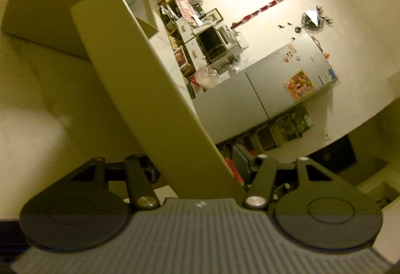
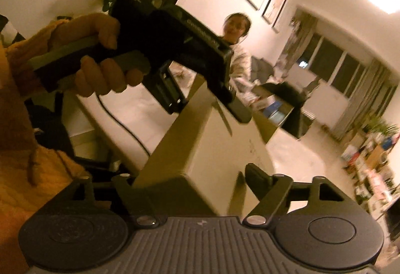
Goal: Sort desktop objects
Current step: 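Grasp the lid's opposite rim with the left gripper while the right gripper holds it, then lower the lid over the beige box with both grippers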
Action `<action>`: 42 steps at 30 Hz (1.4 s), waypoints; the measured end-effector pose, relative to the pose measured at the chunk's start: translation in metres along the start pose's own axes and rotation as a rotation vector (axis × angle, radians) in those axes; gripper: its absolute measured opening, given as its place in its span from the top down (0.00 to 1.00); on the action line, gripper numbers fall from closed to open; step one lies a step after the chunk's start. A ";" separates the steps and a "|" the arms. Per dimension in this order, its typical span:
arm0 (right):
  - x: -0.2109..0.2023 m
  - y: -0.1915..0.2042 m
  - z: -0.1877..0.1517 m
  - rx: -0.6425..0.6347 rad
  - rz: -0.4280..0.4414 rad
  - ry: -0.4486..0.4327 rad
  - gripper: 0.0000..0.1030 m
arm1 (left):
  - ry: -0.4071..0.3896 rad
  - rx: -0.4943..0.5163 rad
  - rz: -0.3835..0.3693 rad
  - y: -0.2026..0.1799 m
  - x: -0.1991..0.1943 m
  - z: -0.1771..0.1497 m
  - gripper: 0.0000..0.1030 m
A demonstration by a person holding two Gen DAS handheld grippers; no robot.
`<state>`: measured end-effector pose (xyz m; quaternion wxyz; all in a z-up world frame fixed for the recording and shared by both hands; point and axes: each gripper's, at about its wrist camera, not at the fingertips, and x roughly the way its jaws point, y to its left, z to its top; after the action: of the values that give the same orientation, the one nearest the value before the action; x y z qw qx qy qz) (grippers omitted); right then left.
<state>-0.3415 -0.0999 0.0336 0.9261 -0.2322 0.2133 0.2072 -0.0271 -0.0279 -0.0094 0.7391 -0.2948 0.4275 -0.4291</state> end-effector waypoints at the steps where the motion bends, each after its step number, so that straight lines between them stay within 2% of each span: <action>1: 0.000 -0.001 -0.002 0.003 0.014 0.002 0.19 | -0.006 -0.007 0.004 0.003 -0.002 0.000 0.46; 7: 0.002 -0.007 -0.012 0.011 0.071 0.026 0.10 | -0.038 -0.046 0.037 0.018 -0.006 0.004 0.46; 9: 0.004 -0.005 -0.015 0.000 0.072 0.043 0.08 | -0.039 -0.059 0.046 0.021 -0.005 0.005 0.50; 14: 0.007 0.003 -0.020 -0.053 0.065 0.086 0.06 | -0.055 -0.106 0.068 0.036 -0.004 0.011 0.52; 24: 0.014 0.010 -0.039 -0.134 0.046 0.191 0.00 | -0.052 -0.152 0.094 0.057 -0.002 0.020 0.50; 28: 0.018 0.021 -0.044 -0.197 0.038 0.224 0.00 | -0.054 -0.188 0.088 0.066 -0.002 0.026 0.51; 33: 0.014 0.018 -0.053 -0.209 0.057 0.250 0.01 | -0.069 -0.218 0.102 0.079 -0.002 0.032 0.50; 37: 0.005 0.009 -0.061 -0.171 0.086 0.268 0.01 | -0.067 -0.206 0.129 0.091 -0.004 0.035 0.45; 40: -0.006 -0.004 -0.069 -0.109 0.142 0.275 0.01 | -0.039 -0.193 0.161 0.098 -0.001 0.036 0.38; 42: -0.012 -0.014 -0.076 -0.070 0.145 0.282 0.01 | -0.027 -0.189 0.183 0.099 -0.001 0.035 0.33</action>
<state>-0.3672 -0.1540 -0.0161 0.8609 -0.2753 0.3502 0.2460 0.0413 0.0204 -0.0726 0.7497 -0.3285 0.4812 -0.3138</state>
